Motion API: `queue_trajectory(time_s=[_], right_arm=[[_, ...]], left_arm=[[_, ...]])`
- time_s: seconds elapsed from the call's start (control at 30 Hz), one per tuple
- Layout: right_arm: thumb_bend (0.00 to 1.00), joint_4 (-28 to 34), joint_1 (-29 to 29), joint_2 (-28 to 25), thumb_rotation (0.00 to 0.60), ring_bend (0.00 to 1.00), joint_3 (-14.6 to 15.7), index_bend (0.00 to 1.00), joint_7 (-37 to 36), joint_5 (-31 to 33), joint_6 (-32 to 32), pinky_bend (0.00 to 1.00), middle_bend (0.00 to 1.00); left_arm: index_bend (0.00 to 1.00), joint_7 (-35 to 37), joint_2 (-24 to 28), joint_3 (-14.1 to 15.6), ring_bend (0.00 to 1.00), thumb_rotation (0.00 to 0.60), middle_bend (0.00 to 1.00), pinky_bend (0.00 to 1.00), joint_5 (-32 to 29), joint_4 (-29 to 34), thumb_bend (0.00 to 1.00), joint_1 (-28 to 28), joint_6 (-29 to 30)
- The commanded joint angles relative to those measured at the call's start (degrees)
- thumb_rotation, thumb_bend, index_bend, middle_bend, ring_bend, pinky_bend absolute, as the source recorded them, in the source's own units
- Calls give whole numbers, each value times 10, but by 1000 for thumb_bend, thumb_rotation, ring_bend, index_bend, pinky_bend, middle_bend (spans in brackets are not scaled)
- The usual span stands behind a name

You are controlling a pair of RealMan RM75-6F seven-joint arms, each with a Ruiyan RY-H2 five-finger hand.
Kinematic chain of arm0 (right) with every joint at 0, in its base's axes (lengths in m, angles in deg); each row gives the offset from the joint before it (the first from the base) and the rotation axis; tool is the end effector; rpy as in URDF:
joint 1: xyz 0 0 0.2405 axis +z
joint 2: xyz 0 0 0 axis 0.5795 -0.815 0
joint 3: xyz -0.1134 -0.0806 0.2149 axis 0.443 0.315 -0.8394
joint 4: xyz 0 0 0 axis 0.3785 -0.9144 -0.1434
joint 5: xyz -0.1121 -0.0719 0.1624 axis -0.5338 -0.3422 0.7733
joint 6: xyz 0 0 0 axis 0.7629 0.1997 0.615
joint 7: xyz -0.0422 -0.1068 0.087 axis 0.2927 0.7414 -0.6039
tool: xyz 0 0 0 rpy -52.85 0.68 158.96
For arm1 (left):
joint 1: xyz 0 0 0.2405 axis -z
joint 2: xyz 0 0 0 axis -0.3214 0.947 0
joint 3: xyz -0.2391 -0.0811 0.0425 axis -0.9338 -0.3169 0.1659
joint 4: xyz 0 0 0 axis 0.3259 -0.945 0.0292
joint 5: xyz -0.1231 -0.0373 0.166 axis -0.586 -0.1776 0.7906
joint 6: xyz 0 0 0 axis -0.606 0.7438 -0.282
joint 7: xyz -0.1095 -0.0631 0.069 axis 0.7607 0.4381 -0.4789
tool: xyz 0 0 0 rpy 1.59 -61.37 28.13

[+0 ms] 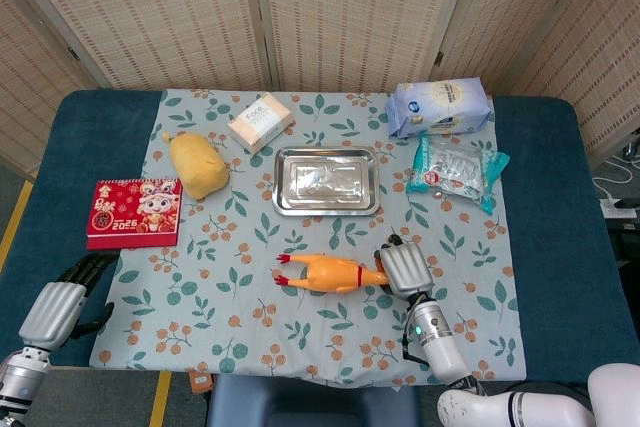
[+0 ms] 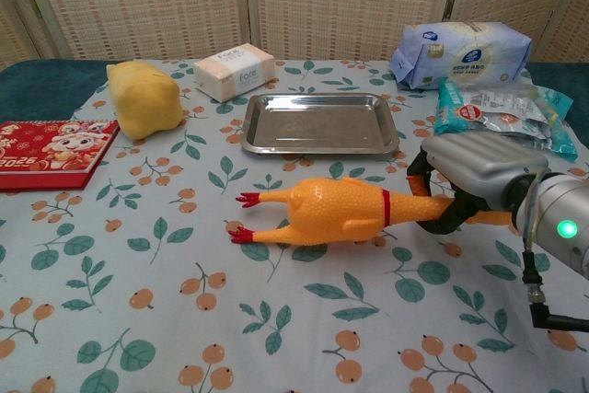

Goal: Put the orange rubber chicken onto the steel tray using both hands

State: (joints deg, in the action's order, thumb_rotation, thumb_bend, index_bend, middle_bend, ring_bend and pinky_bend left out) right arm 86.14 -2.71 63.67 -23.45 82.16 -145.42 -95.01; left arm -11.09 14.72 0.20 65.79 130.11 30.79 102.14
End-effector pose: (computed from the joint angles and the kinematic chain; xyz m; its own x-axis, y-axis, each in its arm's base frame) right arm -0.1601 -0.2778 -0.0469 0.4994 -0.2884 0.8169 -0.8639 -0.2365 0.4447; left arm -0.3091 0.2009 0.1241 0.3494 0.1937 0.9167 0.9323 -0.1690 -0.3196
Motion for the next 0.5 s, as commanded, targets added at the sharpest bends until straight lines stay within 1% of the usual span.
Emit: queue_trajectory(time_s=[0.03, 0.13, 0.33, 0.4, 0.43, 0.5], right_arm=[[442, -1, 6, -21, 600, 681, -4, 872, -41, -28, 21, 996, 502], [442, -2, 10, -29, 600, 683, -9, 873, -65, -40, 27, 997, 505], [441, -1, 18, -28, 600, 684, -21, 873, -80, -33, 37, 997, 505], [441, -1, 25, -23, 600, 685, -27, 873, -82, -28, 41, 997, 506], [441, 0, 32, -11, 600, 685, -33, 873, -86, -24, 46, 997, 506], [441, -2, 38, -1, 600, 685, -38, 873, -88, -21, 45, 998, 506]], left_arm=[[65, -10, -13, -1, 77, 600, 119, 237, 12, -2, 426, 6, 2], [8, -16, -21, 0, 78, 600, 118, 243, 37, 0, 425, 19, 2], [0, -36, -16, -2, 85, 600, 116, 244, 63, 36, 418, 47, -20], [0, -55, -14, -4, 84, 600, 116, 243, 82, 63, 405, 67, -36], [0, -65, -21, -9, 84, 600, 116, 244, 105, 98, 394, 96, -62], [0, -83, -22, -16, 84, 600, 115, 245, 97, 125, 384, 114, -90]])
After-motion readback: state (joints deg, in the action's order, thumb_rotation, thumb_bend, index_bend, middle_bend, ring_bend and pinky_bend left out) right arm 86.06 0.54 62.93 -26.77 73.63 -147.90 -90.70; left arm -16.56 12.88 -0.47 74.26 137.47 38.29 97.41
